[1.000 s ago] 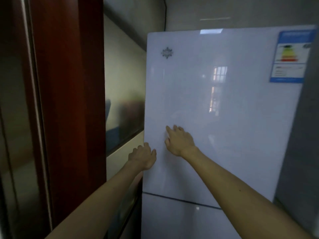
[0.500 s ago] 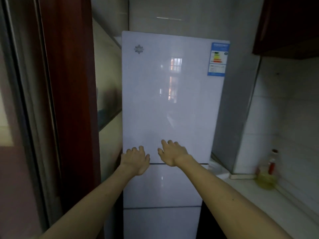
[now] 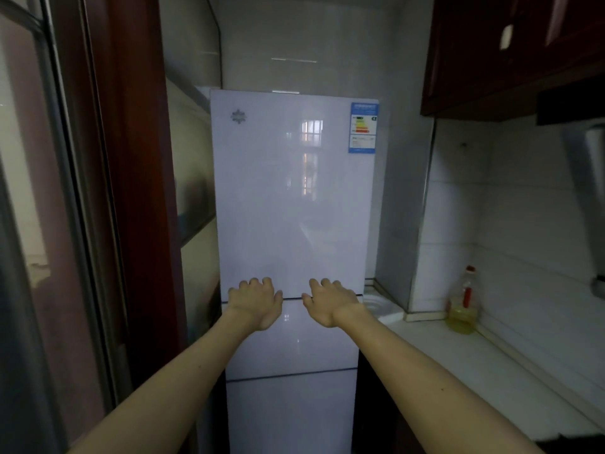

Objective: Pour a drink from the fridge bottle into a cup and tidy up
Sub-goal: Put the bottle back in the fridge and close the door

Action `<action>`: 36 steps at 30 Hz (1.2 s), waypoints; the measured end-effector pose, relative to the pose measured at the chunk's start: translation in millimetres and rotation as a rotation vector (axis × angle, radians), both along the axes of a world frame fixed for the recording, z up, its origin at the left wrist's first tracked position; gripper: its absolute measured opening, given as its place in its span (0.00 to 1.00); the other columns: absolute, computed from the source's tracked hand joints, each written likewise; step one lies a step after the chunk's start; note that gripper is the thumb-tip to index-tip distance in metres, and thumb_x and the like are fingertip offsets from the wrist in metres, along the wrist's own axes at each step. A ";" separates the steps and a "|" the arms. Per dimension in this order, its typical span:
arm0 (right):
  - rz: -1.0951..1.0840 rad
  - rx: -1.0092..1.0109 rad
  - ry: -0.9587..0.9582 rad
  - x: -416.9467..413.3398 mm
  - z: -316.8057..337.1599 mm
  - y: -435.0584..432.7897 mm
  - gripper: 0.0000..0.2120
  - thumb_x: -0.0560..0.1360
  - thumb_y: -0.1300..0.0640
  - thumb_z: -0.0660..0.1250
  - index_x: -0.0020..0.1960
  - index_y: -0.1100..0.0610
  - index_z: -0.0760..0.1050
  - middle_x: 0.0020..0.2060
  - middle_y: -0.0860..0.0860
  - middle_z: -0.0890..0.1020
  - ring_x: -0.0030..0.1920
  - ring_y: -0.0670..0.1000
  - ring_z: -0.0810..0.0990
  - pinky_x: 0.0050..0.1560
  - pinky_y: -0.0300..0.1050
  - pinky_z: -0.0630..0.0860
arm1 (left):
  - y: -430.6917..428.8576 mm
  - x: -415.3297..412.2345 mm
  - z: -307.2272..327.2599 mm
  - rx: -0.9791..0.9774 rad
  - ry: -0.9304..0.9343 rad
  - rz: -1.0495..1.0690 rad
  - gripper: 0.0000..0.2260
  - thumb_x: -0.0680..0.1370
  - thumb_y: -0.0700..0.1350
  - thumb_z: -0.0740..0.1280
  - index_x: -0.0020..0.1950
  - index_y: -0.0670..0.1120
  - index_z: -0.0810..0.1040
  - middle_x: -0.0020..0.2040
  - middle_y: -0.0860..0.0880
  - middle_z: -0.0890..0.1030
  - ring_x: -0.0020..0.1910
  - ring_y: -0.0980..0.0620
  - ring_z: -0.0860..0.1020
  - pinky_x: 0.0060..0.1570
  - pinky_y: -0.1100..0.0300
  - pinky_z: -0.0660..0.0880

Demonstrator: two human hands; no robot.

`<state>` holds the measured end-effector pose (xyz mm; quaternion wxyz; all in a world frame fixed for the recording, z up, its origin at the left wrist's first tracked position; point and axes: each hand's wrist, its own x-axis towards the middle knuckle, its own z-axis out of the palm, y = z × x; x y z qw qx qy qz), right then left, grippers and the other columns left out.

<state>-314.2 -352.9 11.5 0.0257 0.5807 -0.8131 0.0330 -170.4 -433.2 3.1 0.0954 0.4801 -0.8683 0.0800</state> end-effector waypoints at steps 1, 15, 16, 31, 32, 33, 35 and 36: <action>0.002 -0.004 -0.003 -0.3 -0.1 11.5 0.26 0.84 0.45 0.45 0.76 0.57 0.58 0.72 0.58 0.66 0.69 0.60 0.65 0.63 0.57 0.68 | 10.6 -1.0 0.8 -0.008 -0.005 -0.001 0.22 0.83 0.56 0.49 0.67 0.43 0.68 0.65 0.41 0.74 0.62 0.41 0.73 0.60 0.47 0.71; -0.049 0.015 -0.009 -29.1 -18.3 184.0 0.26 0.83 0.45 0.46 0.74 0.60 0.60 0.72 0.61 0.66 0.70 0.61 0.65 0.65 0.57 0.67 | 167.1 -25.0 -23.0 0.003 -0.045 -0.022 0.21 0.82 0.57 0.49 0.66 0.44 0.68 0.65 0.41 0.74 0.63 0.41 0.73 0.59 0.47 0.70; -0.050 0.019 -0.018 -28.5 -19.3 193.1 0.26 0.84 0.45 0.46 0.74 0.60 0.60 0.71 0.61 0.66 0.70 0.61 0.65 0.65 0.56 0.67 | 175.7 -24.0 -22.6 -0.006 -0.045 -0.025 0.21 0.82 0.57 0.49 0.65 0.44 0.68 0.65 0.41 0.74 0.62 0.41 0.74 0.58 0.48 0.71; -0.085 -0.034 -0.005 6.8 -6.1 278.8 0.25 0.83 0.46 0.46 0.74 0.59 0.61 0.72 0.60 0.66 0.71 0.61 0.63 0.64 0.58 0.67 | 262.1 3.7 -14.0 0.011 -0.014 -0.072 0.20 0.83 0.56 0.48 0.65 0.44 0.68 0.65 0.41 0.74 0.62 0.41 0.73 0.58 0.48 0.71; -0.088 -0.035 -0.001 11.7 -5.9 283.8 0.25 0.83 0.46 0.47 0.74 0.59 0.60 0.72 0.60 0.66 0.71 0.61 0.63 0.64 0.58 0.67 | 266.1 7.3 -14.8 0.014 -0.007 -0.081 0.20 0.83 0.56 0.48 0.65 0.44 0.68 0.65 0.41 0.74 0.62 0.41 0.73 0.58 0.48 0.71; -0.094 -0.037 0.002 17.7 -5.8 290.0 0.25 0.83 0.46 0.47 0.74 0.60 0.60 0.72 0.60 0.65 0.72 0.61 0.62 0.65 0.58 0.67 | 270.7 11.7 -15.5 0.013 -0.002 -0.093 0.20 0.83 0.56 0.48 0.65 0.45 0.67 0.64 0.41 0.74 0.62 0.41 0.73 0.58 0.48 0.71; -0.103 -0.044 0.004 27.5 -6.3 301.1 0.26 0.83 0.46 0.47 0.75 0.60 0.60 0.73 0.60 0.65 0.72 0.60 0.61 0.67 0.59 0.67 | 279.3 19.3 -16.8 0.015 0.010 -0.112 0.19 0.83 0.56 0.48 0.65 0.45 0.67 0.64 0.41 0.74 0.61 0.40 0.73 0.57 0.47 0.71; -0.109 -0.046 -0.003 32.0 -6.5 307.0 0.26 0.83 0.46 0.47 0.75 0.60 0.60 0.73 0.60 0.64 0.73 0.60 0.61 0.67 0.60 0.67 | 284.0 22.9 -16.8 0.018 0.012 -0.120 0.19 0.83 0.56 0.48 0.64 0.45 0.67 0.63 0.41 0.74 0.61 0.40 0.73 0.57 0.47 0.71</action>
